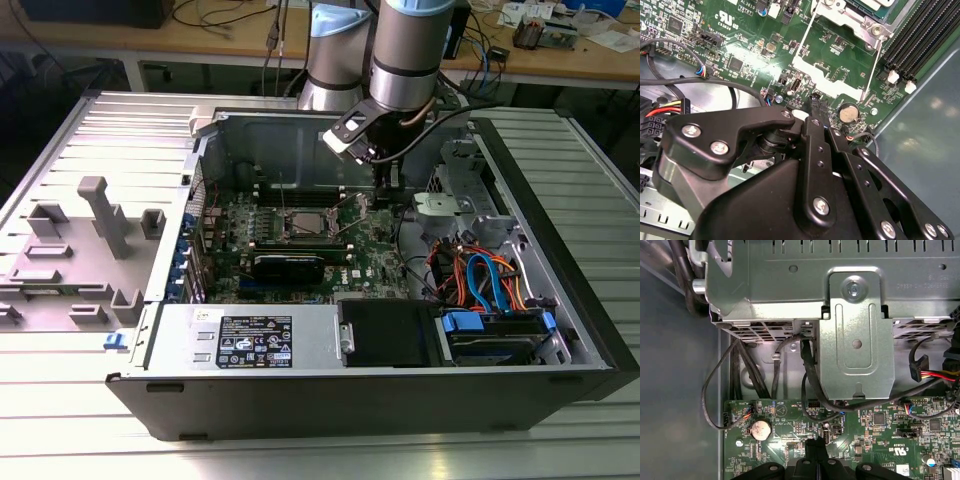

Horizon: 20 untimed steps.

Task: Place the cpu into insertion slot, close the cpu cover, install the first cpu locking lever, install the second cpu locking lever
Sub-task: 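Close the cpu cover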

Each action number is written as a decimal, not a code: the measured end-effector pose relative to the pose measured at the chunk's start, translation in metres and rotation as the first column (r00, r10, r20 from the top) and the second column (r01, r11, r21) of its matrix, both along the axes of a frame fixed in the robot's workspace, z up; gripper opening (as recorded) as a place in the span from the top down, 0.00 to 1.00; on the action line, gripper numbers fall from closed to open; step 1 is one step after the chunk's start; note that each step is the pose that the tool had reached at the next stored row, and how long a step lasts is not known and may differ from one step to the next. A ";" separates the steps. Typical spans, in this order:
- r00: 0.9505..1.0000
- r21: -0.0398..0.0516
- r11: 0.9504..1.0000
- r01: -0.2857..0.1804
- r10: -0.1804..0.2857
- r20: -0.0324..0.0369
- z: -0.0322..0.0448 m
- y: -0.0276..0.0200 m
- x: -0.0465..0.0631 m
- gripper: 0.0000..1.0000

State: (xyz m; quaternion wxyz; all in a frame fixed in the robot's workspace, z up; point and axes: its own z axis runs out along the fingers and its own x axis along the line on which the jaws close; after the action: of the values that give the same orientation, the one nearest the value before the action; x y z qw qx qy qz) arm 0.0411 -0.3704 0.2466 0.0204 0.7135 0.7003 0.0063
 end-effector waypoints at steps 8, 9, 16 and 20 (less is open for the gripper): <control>1.000 0.000 1.000 0.000 0.000 0.000 -0.0012 0.0000 0.000 0.89; 1.000 0.000 1.000 0.000 0.000 0.000 -0.0018 0.0000 0.000 0.89; 1.000 0.000 1.000 0.000 0.000 0.000 -0.0105 0.0000 0.000 0.89; 1.000 0.000 1.000 0.000 0.000 0.000 -0.0117 0.0000 0.000 0.89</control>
State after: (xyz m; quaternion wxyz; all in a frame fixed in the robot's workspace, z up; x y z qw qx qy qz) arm 0.0411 -0.3704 0.2348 0.0205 0.7135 0.7004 0.0062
